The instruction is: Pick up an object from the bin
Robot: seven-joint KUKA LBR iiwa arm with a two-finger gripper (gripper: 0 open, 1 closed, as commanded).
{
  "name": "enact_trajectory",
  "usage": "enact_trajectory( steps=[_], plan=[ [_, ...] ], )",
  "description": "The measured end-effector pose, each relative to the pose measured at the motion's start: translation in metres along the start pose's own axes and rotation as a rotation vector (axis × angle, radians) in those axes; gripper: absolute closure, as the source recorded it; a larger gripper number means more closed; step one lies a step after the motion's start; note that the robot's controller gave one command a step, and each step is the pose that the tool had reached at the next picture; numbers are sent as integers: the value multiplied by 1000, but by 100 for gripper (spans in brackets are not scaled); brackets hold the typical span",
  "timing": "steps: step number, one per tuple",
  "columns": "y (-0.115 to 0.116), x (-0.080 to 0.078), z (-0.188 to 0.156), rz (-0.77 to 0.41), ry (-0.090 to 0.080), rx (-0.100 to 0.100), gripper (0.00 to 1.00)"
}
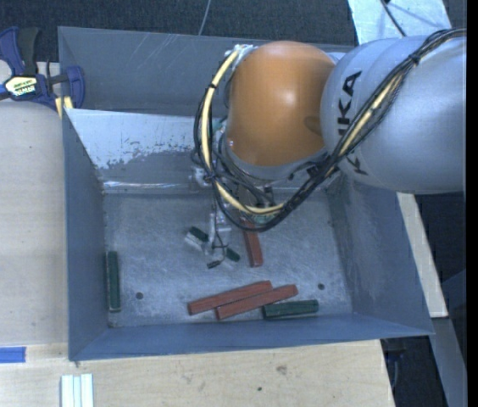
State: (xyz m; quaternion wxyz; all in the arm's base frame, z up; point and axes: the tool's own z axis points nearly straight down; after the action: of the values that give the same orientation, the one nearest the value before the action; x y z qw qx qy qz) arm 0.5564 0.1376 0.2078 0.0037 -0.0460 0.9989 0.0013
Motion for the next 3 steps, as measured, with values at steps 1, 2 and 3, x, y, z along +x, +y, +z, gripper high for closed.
enact_trajectory(
  steps=[1, 2, 3],
  plan=[
    [-66, 9, 67, -68, 0, 2, 0],
    [0, 27, 137, -92, 5, 0, 100],
    [-1, 27, 137, -90, 6, 1, 0]
  ],
)
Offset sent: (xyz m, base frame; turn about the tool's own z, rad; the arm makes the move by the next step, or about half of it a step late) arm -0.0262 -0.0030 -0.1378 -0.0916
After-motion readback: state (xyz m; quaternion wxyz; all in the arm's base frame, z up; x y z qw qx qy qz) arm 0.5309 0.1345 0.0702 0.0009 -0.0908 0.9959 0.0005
